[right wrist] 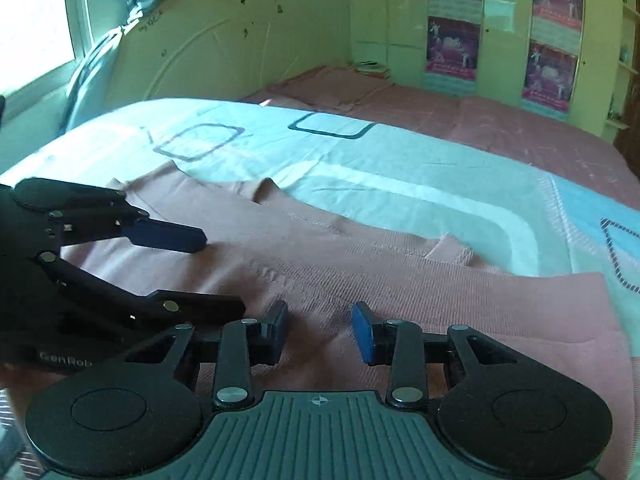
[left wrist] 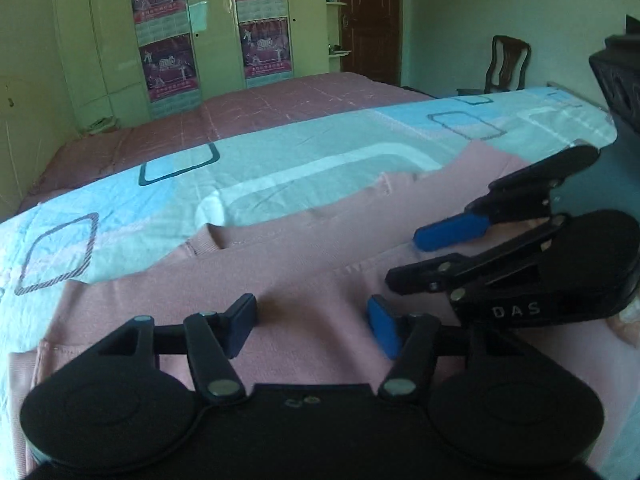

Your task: Fold small clothes

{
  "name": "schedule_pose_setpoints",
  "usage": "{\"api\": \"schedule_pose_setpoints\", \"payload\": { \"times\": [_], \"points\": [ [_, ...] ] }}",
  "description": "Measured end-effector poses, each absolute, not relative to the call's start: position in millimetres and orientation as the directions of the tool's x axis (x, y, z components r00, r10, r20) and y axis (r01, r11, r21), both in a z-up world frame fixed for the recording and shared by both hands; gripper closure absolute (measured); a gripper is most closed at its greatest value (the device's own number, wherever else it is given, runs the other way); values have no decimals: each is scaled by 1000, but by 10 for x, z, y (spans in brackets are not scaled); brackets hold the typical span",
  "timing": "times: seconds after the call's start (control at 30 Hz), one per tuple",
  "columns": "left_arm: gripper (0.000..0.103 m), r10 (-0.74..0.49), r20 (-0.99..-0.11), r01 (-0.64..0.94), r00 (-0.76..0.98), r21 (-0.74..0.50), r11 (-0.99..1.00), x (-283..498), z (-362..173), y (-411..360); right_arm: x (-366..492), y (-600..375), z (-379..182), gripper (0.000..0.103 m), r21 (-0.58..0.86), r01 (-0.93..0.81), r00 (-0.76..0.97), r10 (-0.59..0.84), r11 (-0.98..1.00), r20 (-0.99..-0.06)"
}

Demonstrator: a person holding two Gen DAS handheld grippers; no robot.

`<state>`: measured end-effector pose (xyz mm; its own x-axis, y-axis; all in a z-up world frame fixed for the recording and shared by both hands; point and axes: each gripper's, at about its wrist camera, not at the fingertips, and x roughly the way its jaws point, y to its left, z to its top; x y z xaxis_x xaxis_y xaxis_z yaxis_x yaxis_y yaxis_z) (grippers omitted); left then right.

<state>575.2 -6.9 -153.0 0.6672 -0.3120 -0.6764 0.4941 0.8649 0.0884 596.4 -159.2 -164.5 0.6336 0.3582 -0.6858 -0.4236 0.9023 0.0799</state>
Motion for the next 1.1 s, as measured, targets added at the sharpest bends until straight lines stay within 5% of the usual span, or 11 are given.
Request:
{"api": "schedule_pose_setpoints", "payload": {
  "times": [0.03, 0.13, 0.47, 0.67, 0.9, 1.03, 1.1],
  "points": [
    [21, -305, -678, 473, 669, 72, 878, 5798, -1565, -22, 6009, -1605, -1670, 66, 76, -402, 644, 341, 913, -685],
    [13, -293, -686, 410, 666, 9, 912, 5981, -1615, 64, 6174, -1573, -1709, 59, 63, -351, 654, 293, 934, -698],
    [12, -223, -653, 335, 724, 49, 941, 5813, -1493, 740, 6003, -2369, -1654, 58, 11, -225, 697, 169, 974, -696],
    [24, -77, -672, 147, 736, 48, 988, 5784, -1457, 1206, 5925, -2889, -1567, 58, 75, -63, 681, 98, 995, -726],
    [18, -308, -613, 348, 727, -58, 936, 5153, -1242, 420, 5316, -1998, -1272, 58, 141, -308, 699, 324, 941, -637],
    [11, -233, -681, 369, 694, 60, 927, 5116, -1550, 47, 5260, -1622, -1605, 58, 15, -331, 675, 249, 943, -694],
    [8, -242, -689, 330, 683, -5, 944, 5177, -1580, 151, 5316, -1633, -1599, 58, 34, -316, 663, 246, 948, -707]
  ]
}}
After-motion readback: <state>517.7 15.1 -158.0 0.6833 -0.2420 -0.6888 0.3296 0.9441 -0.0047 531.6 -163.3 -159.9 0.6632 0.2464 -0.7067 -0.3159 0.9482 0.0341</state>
